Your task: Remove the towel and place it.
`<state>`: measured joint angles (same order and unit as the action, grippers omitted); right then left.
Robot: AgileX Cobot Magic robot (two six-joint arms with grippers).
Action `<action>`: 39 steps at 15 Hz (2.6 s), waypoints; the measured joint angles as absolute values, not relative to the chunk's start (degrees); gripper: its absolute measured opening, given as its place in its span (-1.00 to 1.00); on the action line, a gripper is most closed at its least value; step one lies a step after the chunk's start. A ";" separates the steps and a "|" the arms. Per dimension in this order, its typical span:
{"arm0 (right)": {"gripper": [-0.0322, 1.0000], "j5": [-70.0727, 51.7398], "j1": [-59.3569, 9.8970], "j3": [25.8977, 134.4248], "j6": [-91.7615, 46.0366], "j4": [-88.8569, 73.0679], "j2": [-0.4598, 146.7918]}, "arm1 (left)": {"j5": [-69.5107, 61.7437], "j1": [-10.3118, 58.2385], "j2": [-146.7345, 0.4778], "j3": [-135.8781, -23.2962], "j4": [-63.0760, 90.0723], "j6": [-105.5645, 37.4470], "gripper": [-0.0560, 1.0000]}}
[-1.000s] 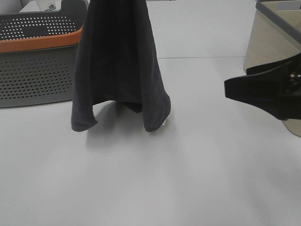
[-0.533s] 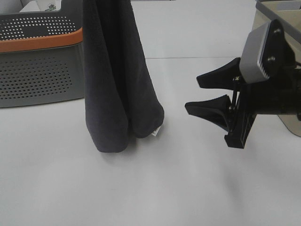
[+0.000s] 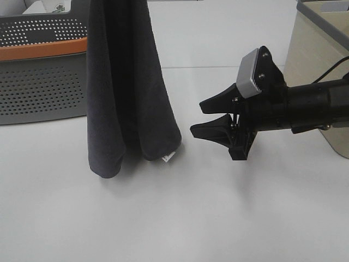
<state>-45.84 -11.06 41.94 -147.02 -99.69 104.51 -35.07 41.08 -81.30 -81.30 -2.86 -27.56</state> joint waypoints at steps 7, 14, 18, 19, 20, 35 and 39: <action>0.23 -49.56 -11.57 49.56 -147.94 -99.81 116.71 | -35.07 41.08 -81.30 -81.30 -1.43 -27.67 -0.89; -0.31 -49.50 -15.53 50.94 -149.94 -99.87 118.60 | -35.24 41.08 -81.30 -81.30 0.00 -27.67 -0.89; -0.90 -49.50 -15.53 50.94 -140.49 -98.72 118.60 | -35.24 41.02 -81.30 -81.30 -0.34 -27.67 -0.89; -0.90 -49.05 -15.53 50.94 -136.59 -95.51 118.03 | -35.24 41.02 -81.30 -81.30 -0.52 -27.67 -0.89; -0.90 -47.96 -15.53 50.94 -132.35 -91.50 116.77 | -35.24 41.02 -81.30 -81.30 -0.86 -27.62 -0.89; -0.90 -34.09 -15.53 56.21 -79.53 -30.77 77.92 | -23.61 41.02 -81.30 -81.30 -3.27 -15.41 -0.89; -0.90 -34.21 -15.53 56.72 -77.52 -28.19 77.75 | -19.37 36.44 -81.70 -81.30 -4.81 -9.40 -0.89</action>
<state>-34.21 -15.53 56.72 -77.52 -28.19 77.75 -19.37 36.44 -81.70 -81.30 -4.81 -9.40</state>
